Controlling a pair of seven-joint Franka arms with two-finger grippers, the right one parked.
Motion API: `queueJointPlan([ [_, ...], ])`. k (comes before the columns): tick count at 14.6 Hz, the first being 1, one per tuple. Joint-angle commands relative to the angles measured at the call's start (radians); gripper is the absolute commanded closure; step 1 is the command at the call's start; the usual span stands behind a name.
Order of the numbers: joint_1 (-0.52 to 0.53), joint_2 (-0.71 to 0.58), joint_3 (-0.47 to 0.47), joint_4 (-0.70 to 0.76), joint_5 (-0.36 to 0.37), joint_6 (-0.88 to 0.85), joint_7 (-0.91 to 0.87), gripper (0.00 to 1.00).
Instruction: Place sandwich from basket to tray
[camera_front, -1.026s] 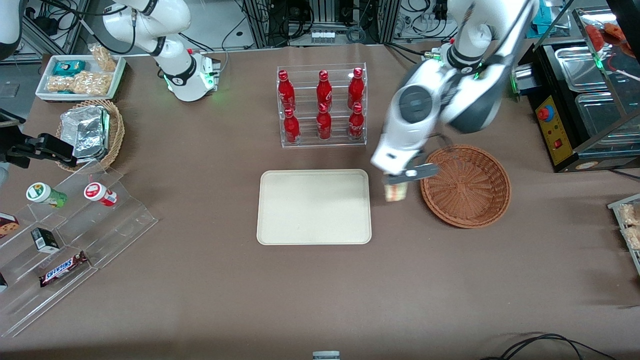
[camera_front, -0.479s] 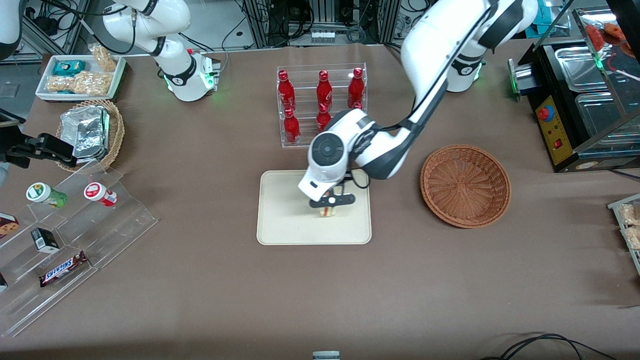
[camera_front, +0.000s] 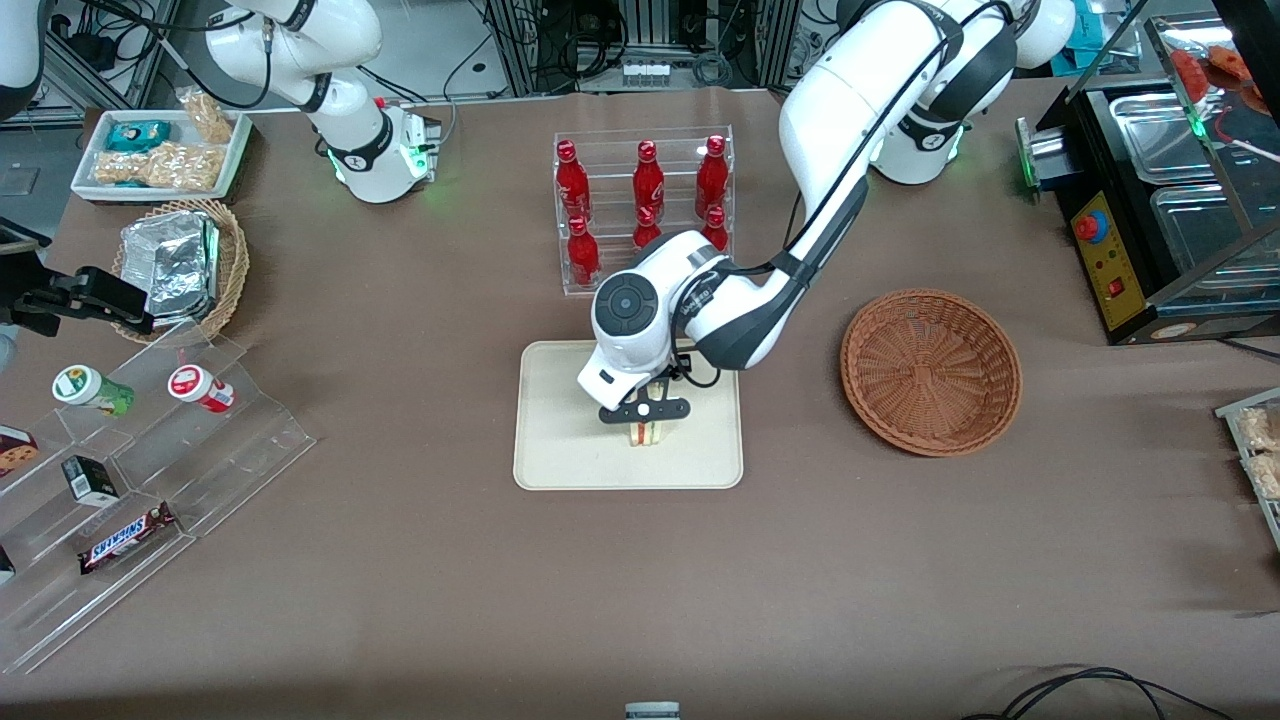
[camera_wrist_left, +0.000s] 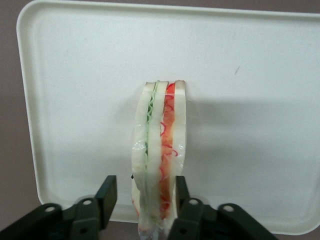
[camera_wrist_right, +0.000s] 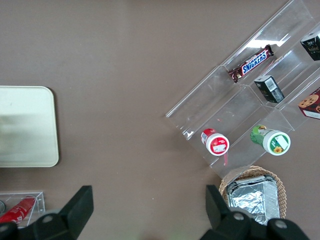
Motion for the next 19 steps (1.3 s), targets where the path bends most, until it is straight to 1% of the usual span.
queueJointPlan([
  [1,-0.011,-0.027,0.019,0.041,0.023,-0.040,-0.037,0.00],
  [3,0.014,-0.134,0.037,0.034,0.020,-0.161,-0.023,0.00],
  [4,0.041,-0.221,0.036,-0.001,0.009,-0.263,-0.005,0.00],
  [5,0.066,-0.299,0.036,-0.064,0.003,-0.317,0.024,0.00],
  [6,0.112,-0.381,0.034,-0.125,-0.006,-0.332,0.061,0.00],
  [7,0.158,-0.467,0.034,-0.196,-0.032,-0.347,0.105,0.00],
  [8,0.199,-0.534,0.034,-0.236,-0.052,-0.382,0.144,0.00],
  [9,0.236,-0.587,0.036,-0.258,-0.057,-0.449,0.177,0.00],
  [10,0.270,-0.623,0.036,-0.258,-0.057,-0.527,0.217,0.00],
  [11,0.326,-0.654,0.037,-0.256,-0.057,-0.590,0.265,0.00],
  [13,0.417,-0.702,0.037,-0.258,-0.054,-0.652,0.346,0.00],
  [16,0.558,-0.751,0.037,-0.253,-0.048,-0.689,0.467,0.00],
  [19,0.679,-0.789,0.037,-0.244,-0.040,-0.701,0.674,0.00],
])
